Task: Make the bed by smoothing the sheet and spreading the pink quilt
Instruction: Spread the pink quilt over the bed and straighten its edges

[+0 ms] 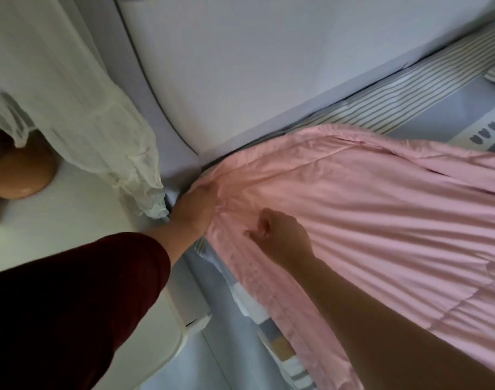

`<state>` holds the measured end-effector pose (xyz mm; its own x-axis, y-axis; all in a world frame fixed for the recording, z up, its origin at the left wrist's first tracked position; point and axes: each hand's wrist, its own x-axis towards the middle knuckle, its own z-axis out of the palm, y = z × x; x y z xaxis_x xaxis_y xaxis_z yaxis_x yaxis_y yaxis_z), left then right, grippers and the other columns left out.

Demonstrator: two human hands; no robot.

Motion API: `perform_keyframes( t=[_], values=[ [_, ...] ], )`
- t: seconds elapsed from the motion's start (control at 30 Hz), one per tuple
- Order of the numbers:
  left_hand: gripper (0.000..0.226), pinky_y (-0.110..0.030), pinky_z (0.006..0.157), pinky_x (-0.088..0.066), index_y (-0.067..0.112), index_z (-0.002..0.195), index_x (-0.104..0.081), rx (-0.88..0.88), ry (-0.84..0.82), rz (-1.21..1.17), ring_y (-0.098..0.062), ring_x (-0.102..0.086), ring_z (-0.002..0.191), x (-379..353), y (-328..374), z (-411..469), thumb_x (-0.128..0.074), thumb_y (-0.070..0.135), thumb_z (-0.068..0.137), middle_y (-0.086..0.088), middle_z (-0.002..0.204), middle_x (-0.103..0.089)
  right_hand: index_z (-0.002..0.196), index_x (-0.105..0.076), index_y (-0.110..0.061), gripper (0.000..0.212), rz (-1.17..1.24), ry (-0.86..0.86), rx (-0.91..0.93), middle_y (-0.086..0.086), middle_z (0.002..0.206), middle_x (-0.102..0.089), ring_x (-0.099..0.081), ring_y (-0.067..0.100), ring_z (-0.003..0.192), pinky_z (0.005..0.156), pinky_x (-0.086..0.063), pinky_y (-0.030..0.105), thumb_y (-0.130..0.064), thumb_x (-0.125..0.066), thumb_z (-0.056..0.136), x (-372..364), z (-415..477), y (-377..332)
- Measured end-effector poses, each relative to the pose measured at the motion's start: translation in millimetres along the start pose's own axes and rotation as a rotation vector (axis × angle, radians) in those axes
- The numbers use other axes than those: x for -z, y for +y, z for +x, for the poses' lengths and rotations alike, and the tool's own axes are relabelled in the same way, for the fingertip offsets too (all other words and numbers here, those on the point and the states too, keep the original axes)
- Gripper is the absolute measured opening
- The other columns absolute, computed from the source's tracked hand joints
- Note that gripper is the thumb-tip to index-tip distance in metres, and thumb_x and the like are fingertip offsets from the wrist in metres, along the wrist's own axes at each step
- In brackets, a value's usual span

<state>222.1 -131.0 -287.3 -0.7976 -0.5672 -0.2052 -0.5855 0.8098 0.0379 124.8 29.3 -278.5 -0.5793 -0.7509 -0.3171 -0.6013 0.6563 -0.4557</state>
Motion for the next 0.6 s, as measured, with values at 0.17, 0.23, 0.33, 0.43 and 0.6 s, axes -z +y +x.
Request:
perform_keyframes(
  t=[0.17,0.23,0.33,0.43,0.6],
  values=[
    [0.028,-0.039,0.079,-0.051,0.004,0.121,-0.046,-0.142,0.068,0.313,-0.034,-0.062,0.103,1,-2,3,-0.031,0.001,0.097,-0.015,0.113,-0.063,0.095,-0.064,-0.019,0.06,-0.475,-0.257,0.168,0.003,0.094,-0.063,-0.062,0.024,0.087,0.072,-0.04,0.03,-0.074,-0.059,0.073,-3,-37,-14],
    [0.027,-0.039,0.073,-0.052,0.003,0.119,-0.045,-0.151,0.049,0.369,-0.034,-0.066,0.096,2,-2,4,-0.032,-0.001,0.095,-0.016,0.107,-0.065,0.106,-0.063,-0.016,0.035,-0.485,-0.238,0.222,0.006,0.101,-0.063,-0.064,0.028,0.094,0.072,-0.038,0.029,-0.046,-0.061,0.087,-5,-39,-21],
    [0.03,-0.035,0.07,-0.051,0.003,0.12,-0.046,-0.144,0.029,0.443,-0.031,-0.068,0.091,6,-17,4,-0.032,-0.001,0.093,-0.014,0.102,-0.068,0.106,-0.066,-0.017,0.023,-0.235,-0.263,0.192,0.008,0.106,-0.064,-0.062,0.028,0.1,0.08,-0.044,0.028,-0.029,-0.061,0.088,-9,-32,-30],
    [0.037,-0.024,0.058,-0.05,0.015,0.105,-0.066,-0.101,0.056,0.622,-0.02,-0.069,0.064,25,-27,5,-0.041,0.005,0.08,-0.007,0.076,-0.071,0.093,-0.07,-0.019,0.017,-0.015,-0.295,0.144,0.005,0.101,-0.07,-0.063,0.025,0.099,0.086,-0.049,0.029,-0.034,-0.068,0.084,-14,-23,-37],
    [0.035,-0.04,0.087,-0.049,0.001,0.128,-0.046,0.103,-0.079,0.321,-0.035,-0.061,0.108,10,-28,4,-0.031,0.011,0.099,-0.019,0.122,-0.06,0.084,-0.066,-0.015,0.007,0.33,-0.499,0.032,0.007,0.075,-0.069,-0.066,0.007,0.051,0.068,-0.058,0.026,-0.019,-0.072,0.085,-25,-34,-41]
  ],
)
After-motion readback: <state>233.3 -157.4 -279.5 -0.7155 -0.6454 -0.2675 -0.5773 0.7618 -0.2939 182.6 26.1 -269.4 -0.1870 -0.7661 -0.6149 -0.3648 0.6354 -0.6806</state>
